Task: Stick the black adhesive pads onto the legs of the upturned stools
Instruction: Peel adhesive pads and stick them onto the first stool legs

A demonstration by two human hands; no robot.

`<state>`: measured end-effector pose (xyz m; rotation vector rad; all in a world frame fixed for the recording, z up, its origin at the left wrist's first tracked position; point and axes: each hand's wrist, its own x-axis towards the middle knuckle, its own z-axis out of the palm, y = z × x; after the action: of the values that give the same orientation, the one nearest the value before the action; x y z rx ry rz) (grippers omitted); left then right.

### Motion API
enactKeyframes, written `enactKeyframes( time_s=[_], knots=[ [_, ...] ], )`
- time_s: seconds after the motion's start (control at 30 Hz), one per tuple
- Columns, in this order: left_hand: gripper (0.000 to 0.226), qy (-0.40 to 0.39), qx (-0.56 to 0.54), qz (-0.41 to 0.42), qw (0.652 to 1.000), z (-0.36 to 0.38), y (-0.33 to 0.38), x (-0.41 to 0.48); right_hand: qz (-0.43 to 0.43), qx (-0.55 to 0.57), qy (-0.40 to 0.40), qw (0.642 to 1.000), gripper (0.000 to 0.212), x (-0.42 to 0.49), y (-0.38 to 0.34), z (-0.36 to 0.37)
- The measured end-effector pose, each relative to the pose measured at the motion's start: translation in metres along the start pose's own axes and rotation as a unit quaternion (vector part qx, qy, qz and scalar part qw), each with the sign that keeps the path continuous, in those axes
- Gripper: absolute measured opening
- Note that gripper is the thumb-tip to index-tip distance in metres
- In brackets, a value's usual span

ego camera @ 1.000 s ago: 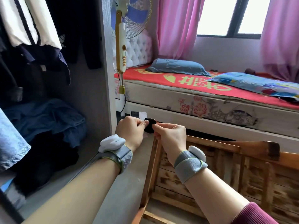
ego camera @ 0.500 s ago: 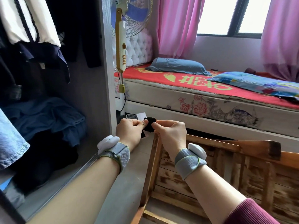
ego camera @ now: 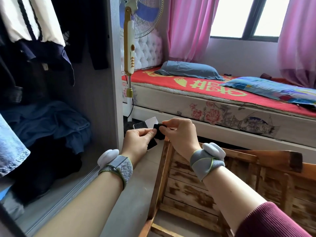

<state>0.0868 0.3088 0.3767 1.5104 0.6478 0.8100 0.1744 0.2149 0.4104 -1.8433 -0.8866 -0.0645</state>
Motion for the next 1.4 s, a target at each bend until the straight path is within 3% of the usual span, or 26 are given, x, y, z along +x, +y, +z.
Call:
enactKeyframes(
  time_s=[0.27, 0.37, 0.5, 0.8, 1.1, 1.3, 1.4],
  knots=[
    [0.015, -0.007, 0.017, 0.011, 1.000, -0.002, 0.000, -0.006, -0.066, -0.062, -0.047, 0.995, 0.030, -0.006, 0.005, -0.005],
    [0.009, -0.008, 0.020, 0.004, 1.000, -0.001, 0.001, -0.006, -0.064, -0.080, -0.079, 0.992, 0.035, -0.003, 0.005, -0.010],
    [0.016, -0.015, 0.017, -0.005, 1.000, -0.002, 0.002, -0.007, -0.066, -0.086, -0.107, 0.988, 0.040, -0.001, 0.004, -0.015],
    [0.022, -0.035, -0.017, -0.015, 0.999, -0.003, 0.007, -0.009, -0.011, -0.050, -0.083, 0.995, 0.015, 0.012, -0.002, -0.015],
    [0.015, -0.048, -0.039, -0.022, 0.998, -0.001, 0.000, -0.011, -0.027, -0.080, -0.028, 0.996, 0.017, 0.016, -0.006, 0.001],
    [0.020, -0.070, -0.057, -0.054, 0.994, -0.008, 0.002, -0.010, -0.002, 0.006, -0.081, 0.997, 0.008, 0.020, 0.005, -0.009],
    [0.011, -0.058, -0.042, -0.046, 0.996, -0.007, 0.000, -0.006, -0.038, -0.014, -0.063, 0.997, 0.008, 0.016, 0.009, -0.007]
  ],
)
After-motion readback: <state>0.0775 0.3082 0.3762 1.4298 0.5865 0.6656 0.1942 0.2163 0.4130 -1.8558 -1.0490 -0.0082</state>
